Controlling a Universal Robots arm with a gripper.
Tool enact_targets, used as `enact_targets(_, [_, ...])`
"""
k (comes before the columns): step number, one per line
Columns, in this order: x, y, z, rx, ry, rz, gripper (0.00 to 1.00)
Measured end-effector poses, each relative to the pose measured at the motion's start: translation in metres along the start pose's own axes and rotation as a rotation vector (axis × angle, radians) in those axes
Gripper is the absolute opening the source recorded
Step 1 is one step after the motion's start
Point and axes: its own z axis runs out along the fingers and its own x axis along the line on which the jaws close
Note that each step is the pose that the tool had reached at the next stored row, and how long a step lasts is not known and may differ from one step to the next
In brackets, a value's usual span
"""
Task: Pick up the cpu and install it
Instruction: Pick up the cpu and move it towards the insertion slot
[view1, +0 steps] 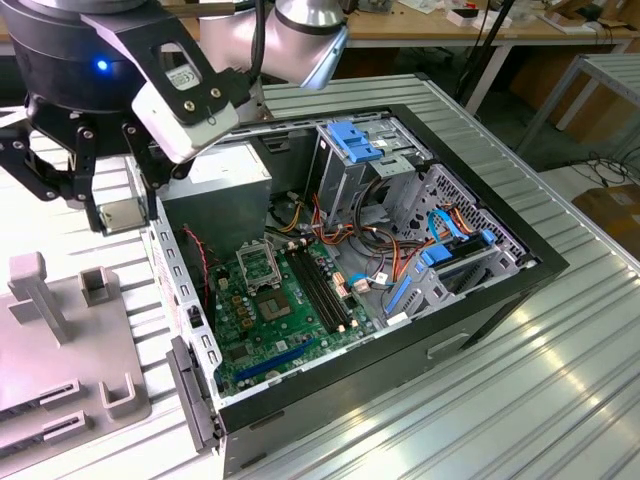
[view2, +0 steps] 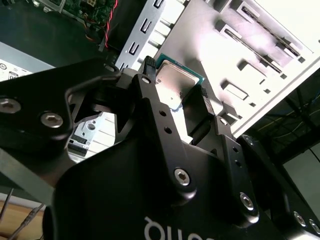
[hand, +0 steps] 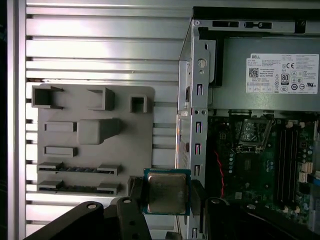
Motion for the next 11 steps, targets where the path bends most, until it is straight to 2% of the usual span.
enact_targets(2, [-0.0011, -0.0007, 0.0002, 0.0001, -0.0001, 0.0, 0.47])
enact_targets(5, [-0.0087, -0.0012, 0.0, 0.0001, -0.0001, 0.0, 0.47])
enact_targets(10, [-0.0259, -0.0017, -0.0007, 0.0002, 0.0001, 0.0, 0.47])
enact_targets(11, [-0.0313, -0.002, -0.0008, 0.0001, 0.0, 0.0, 0.47])
